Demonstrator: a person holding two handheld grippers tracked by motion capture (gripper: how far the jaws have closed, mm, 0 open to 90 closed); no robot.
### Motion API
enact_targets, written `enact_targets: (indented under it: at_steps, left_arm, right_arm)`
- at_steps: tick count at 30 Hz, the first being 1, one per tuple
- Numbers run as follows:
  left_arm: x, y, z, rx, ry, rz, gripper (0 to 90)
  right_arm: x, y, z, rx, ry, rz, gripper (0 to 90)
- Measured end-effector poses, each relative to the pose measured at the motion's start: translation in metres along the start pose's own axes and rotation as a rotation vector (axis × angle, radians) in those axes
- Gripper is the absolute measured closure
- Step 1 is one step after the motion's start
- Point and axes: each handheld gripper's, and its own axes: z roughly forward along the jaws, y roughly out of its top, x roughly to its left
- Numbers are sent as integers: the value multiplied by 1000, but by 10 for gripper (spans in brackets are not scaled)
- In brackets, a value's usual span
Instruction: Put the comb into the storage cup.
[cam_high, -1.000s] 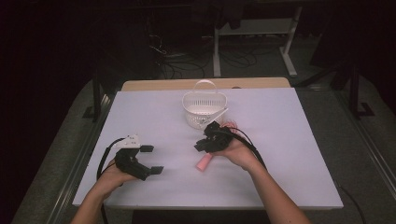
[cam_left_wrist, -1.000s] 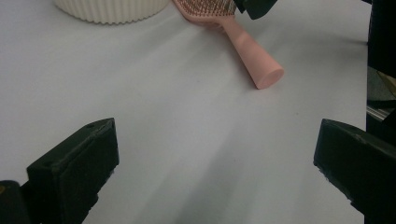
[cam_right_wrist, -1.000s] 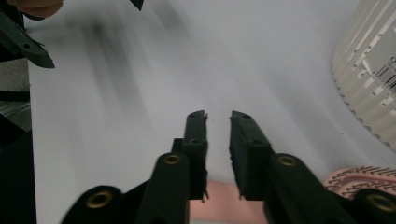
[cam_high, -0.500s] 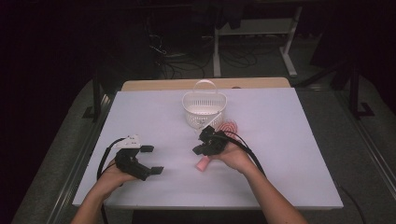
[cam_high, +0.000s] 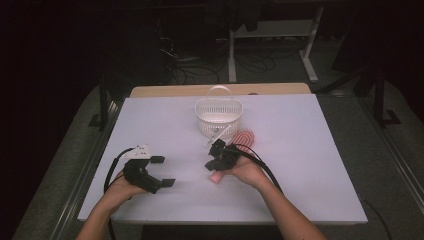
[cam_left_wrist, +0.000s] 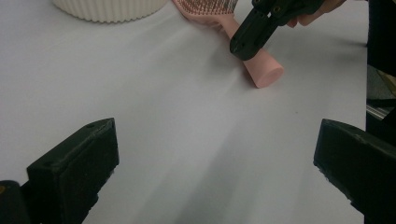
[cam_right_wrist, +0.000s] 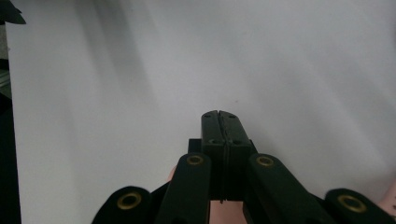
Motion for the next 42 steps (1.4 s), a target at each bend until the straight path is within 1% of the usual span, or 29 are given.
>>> enact_targets:
  at_steps: [10, 12, 18, 29, 40, 42]
  left_arm:
    - [0, 0, -1, 0, 1, -1, 2]
    - [0, 0, -1, 0, 1, -2, 2]
    - [0, 0, 0, 1, 1, 1, 2]
    - [0, 0, -1, 1, 0, 0, 2]
    - [0, 0, -1, -1, 0, 0, 2]
    - [0, 0, -2, -5, 2, 1, 2]
  right_arm:
    - [4, 0, 11, 45, -6, -12, 886]
    - [4, -1, 12, 55, -7, -6, 886]
    - [4, -2, 14, 75, -14, -12, 886]
    - [3, -4, 13, 86, -13, -3, 887]
    - [4, -10, 8, 98, -11, 4, 887]
    - [5, -13, 6, 108, -16, 2, 887]
